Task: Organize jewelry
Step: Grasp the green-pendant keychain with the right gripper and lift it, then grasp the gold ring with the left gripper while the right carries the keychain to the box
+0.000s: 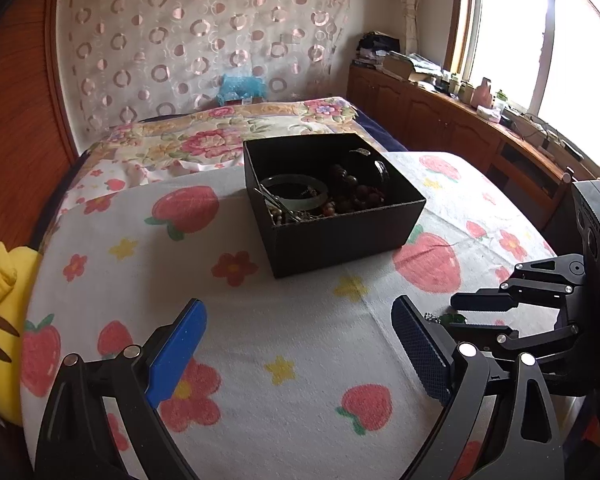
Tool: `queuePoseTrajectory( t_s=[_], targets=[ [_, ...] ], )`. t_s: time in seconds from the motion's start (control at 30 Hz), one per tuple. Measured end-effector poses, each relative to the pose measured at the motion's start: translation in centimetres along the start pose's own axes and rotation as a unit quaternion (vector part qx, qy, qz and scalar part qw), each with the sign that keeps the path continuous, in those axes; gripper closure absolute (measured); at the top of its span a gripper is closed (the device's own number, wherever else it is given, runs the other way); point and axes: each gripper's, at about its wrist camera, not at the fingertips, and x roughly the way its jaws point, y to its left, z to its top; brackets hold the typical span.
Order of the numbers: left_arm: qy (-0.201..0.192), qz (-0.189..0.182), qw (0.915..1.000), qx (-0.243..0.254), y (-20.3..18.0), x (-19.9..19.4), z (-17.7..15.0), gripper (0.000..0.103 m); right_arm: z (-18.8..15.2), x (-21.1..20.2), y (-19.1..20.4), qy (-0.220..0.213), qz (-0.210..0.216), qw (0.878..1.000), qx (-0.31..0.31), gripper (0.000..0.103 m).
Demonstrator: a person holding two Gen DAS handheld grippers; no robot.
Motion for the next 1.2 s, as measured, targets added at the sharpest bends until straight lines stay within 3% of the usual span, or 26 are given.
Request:
queuePoseTrajectory(
  t_s=[0.03,0.1,0.2,0.7,0.93,1.03,1.1,1.17,1.2],
  targets=[
    [0.001,-0.002,1.0000,0.001,-0.1,0.0,-0.1,0.013,-0.1,-0.1,-0.1,-0.001,0.002,1.000,0.001,0.089],
    [0.004,-0.004,1.0000,0.003,-0.4,0.2,-0.3,0.013,-0.2,-0.2,-0.4,-0.002,0.002,1.000,0.005,0.090],
    [0.012,-0.011,0.9998,0.008,-1.1,0.5,-0.7,0.013,-0.4,-1.0,-1.0,-0.012,-0.006,1.000,0.010,0.101],
    [0.041,-0.055,0.9959,0.059,-6.2,1.4,-1.9,0.015,-1.2,-3.0,-4.2,-0.036,-0.046,0.997,0.046,0.102],
    [0.067,-0.070,0.9915,0.087,-8.4,2.9,-2.2,0.045,-0.7,-5.1,-4.9,-0.058,-0.055,0.996,0.050,0.102],
    [0.065,-0.066,0.9909,0.098,-9.0,3.0,-2.3,0.048,-0.6,-5.5,-5.1,-0.064,-0.058,0.995,0.050,0.102],
    [0.064,-0.066,0.9907,0.100,-9.1,3.0,-2.2,0.058,-0.5,-5.7,-5.1,-0.066,-0.059,0.995,0.051,0.102],
    [0.062,-0.062,0.9906,0.105,-9.2,2.9,-2.3,0.078,-0.4,-5.6,-5.1,-0.067,-0.060,0.995,0.051,0.102],
    [0.061,-0.059,0.9904,0.109,-9.1,2.8,-2.3,0.081,-0.4,-5.7,-5.1,-0.067,-0.060,0.995,0.051,0.102]
  ],
)
